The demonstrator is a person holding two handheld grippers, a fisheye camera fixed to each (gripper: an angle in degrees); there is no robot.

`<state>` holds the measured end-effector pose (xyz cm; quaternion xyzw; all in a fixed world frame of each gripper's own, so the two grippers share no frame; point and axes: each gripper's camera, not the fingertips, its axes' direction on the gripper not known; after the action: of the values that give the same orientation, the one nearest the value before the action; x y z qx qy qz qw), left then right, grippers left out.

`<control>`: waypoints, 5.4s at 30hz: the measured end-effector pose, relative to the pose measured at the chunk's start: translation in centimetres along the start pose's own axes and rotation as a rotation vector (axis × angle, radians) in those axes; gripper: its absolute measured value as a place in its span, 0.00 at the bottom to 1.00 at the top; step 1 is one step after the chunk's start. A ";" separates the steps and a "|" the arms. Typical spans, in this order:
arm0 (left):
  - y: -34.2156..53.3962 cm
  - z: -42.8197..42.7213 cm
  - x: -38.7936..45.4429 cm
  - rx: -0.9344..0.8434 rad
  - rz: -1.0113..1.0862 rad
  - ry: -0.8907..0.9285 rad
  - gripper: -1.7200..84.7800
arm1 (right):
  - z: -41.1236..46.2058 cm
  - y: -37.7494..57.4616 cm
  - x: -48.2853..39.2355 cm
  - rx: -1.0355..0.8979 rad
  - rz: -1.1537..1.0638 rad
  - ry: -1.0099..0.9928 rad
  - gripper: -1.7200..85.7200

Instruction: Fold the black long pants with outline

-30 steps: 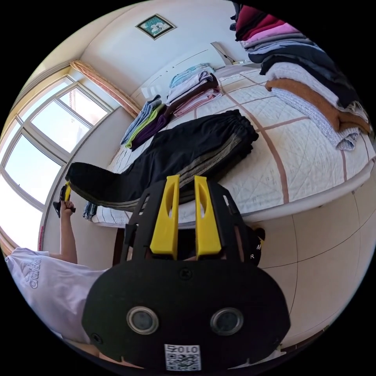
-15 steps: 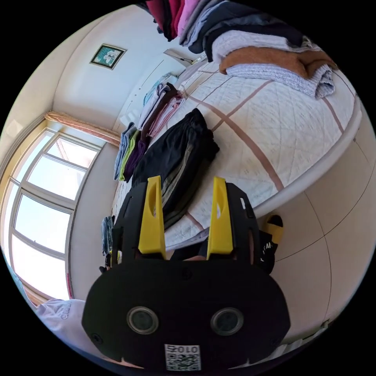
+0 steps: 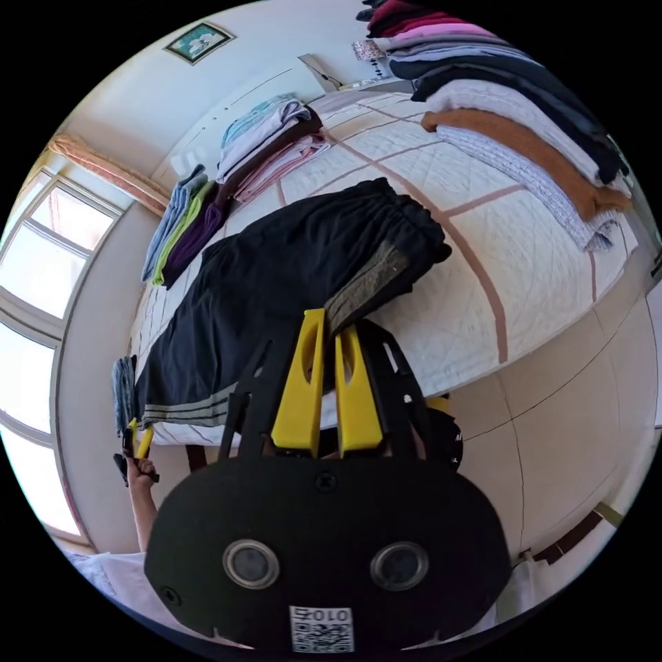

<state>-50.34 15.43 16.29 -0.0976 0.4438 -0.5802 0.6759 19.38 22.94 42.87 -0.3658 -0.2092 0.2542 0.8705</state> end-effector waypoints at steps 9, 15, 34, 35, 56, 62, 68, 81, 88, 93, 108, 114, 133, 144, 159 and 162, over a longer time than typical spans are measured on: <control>-2.2 -1.1 -1.0 0.065 -0.087 0.013 0.10 | -7.0 1.0 4.1 0.217 0.043 -0.038 0.07; -2.4 -2.5 1.0 0.083 0.000 0.095 0.06 | -4.6 0.0 6.3 0.027 0.057 -0.082 0.07; 1.2 -5.5 1.6 0.114 -0.002 -0.001 0.15 | -2.6 3.2 7.7 0.028 0.057 -0.248 0.10; 1.9 -5.2 1.4 0.106 -0.023 -0.026 0.15 | -3.4 3.3 7.9 0.057 0.074 -0.254 0.11; 8.7 5.1 8.2 -0.117 0.142 0.024 0.08 | -5.4 3.8 -2.9 -0.106 -0.135 -0.051 0.04; 8.1 7.5 14.9 -0.147 0.328 -0.015 0.09 | -9.4 3.2 -8.1 0.075 -0.264 -0.157 0.05; 2.6 15.1 20.1 -0.316 0.487 -0.123 0.10 | -8.7 -1.0 -13.5 0.146 -0.346 -0.102 0.06; 0.9 33.9 19.3 -0.583 0.414 -0.004 0.16 | 5.0 -18.5 -23.7 0.027 -0.281 0.315 0.09; 10.3 32.3 14.9 -0.629 0.393 0.174 0.16 | 4.7 -11.8 -19.8 0.106 -0.307 0.196 0.10; 13.8 28.4 23.3 -0.474 0.592 -0.083 0.16 | 3.0 -4.3 -17.6 0.116 -0.338 0.158 0.09; 16.8 50.0 34.2 -0.671 1.132 -0.708 0.05 | 2.8 4.0 -15.4 0.058 -0.367 0.094 0.08; 0.4 43.9 40.5 -0.191 0.975 -0.659 0.05 | 2.5 4.6 -13.2 0.054 -0.324 0.047 0.08; 13.9 14.8 10.8 -0.305 0.399 -0.302 0.16 | 0.2 3.3 0.4 0.058 0.007 -0.013 0.16; 12.7 5.9 -2.3 -0.310 0.048 0.205 0.16 | 0.3 1.7 3.3 -0.038 0.062 -0.083 0.10; 14.7 -12.5 -13.8 -0.053 -0.217 0.306 0.15 | -7.9 2.6 5.9 0.083 -0.010 -0.175 0.07; 15.3 -13.9 -15.5 -0.053 -0.243 0.307 0.15 | -8.5 2.8 6.6 0.084 0.004 -0.194 0.07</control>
<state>-48.55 39.02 5.79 -0.0788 0.5418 -0.6537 0.5225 28.48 24.01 36.50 -0.3029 -0.2810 0.2989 0.8602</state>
